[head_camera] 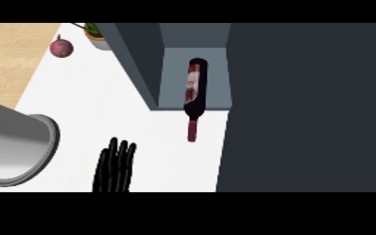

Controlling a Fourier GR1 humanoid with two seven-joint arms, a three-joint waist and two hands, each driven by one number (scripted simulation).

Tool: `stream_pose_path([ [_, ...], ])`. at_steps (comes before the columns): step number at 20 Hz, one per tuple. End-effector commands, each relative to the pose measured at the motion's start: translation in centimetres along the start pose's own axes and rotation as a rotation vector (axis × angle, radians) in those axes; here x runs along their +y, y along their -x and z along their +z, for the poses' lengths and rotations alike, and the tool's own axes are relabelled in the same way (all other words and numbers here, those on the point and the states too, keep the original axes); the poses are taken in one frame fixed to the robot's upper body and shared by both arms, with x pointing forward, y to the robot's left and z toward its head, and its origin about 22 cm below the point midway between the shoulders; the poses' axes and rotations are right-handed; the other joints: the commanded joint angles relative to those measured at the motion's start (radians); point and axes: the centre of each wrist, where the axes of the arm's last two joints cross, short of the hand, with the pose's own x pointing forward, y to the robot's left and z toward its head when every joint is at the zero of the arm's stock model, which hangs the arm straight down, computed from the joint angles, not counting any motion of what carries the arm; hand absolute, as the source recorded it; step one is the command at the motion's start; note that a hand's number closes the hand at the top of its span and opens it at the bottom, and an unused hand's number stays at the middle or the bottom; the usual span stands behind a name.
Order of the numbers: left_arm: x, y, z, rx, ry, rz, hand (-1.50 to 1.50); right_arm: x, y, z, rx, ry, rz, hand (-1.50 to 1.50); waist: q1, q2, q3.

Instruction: Pick up the wine, place it into the cabinet and close the cabinet

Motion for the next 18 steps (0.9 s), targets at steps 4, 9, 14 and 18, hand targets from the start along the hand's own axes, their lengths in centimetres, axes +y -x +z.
stream_pose_path([
  [4, 3.0, -2.9, -0.3, -0.018, 0.004, -0.01, -1.5, 1.6, -1.2, 2.6, -0.02, -0.136, -0.146, 1.5, -0.003, 0.0, 0.0],
  [9, 4.5, -4.4, 1.0, -0.033, -0.02, -0.033, -1.5, 3.3, -1.4, 2.7, 0.046, -0.185, -0.216, 1.5, 0.006, -0.003, 0.0],
  [14, 7.7, -4.5, -0.9, -0.053, -0.057, -0.022, -1.5, 4.9, -1.1, 2.5, 0.036, -0.335, -0.204, 1.5, 0.005, -0.002, -0.002],
  [18, 10.3, -5.7, -1.8, -0.054, -0.055, -0.039, -1.5, 6.6, -2.0, 2.7, 0.004, -0.427, -0.176, 1.5, 0.003, -0.003, -0.003],
])
